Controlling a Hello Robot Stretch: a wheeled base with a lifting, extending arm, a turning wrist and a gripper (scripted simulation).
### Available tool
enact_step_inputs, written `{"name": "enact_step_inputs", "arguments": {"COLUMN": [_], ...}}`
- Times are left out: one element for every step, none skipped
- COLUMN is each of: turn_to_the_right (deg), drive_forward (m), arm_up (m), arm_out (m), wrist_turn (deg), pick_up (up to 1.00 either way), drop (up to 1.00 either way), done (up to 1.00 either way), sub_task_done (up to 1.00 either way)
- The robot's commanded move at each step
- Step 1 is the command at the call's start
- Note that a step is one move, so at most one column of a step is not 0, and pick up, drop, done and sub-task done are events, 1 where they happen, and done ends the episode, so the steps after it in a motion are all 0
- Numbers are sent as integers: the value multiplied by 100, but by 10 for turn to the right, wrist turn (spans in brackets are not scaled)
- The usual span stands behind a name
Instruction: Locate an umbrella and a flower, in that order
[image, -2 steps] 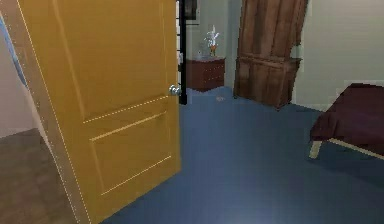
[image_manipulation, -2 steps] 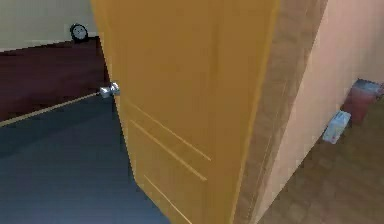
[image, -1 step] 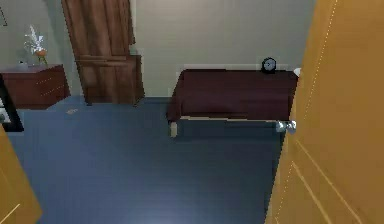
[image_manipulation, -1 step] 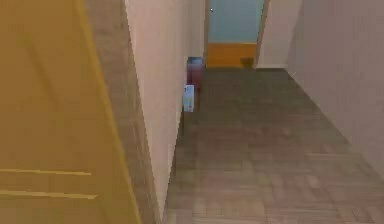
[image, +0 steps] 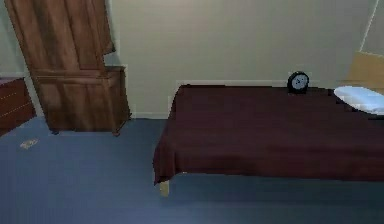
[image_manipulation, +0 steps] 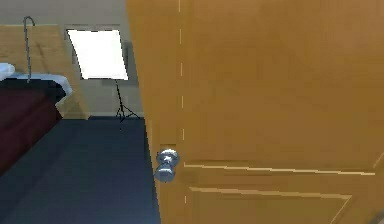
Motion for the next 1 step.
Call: {"name": "enact_step_inputs", "arguments": {"turn_to_the_right": [60], "drive_forward": [0], "arm_up": [0], "arm_out": [0], "wrist_turn": [0], "pick_up": [0], "drop": [0], "done": [0], "sub_task_done": [0]}}
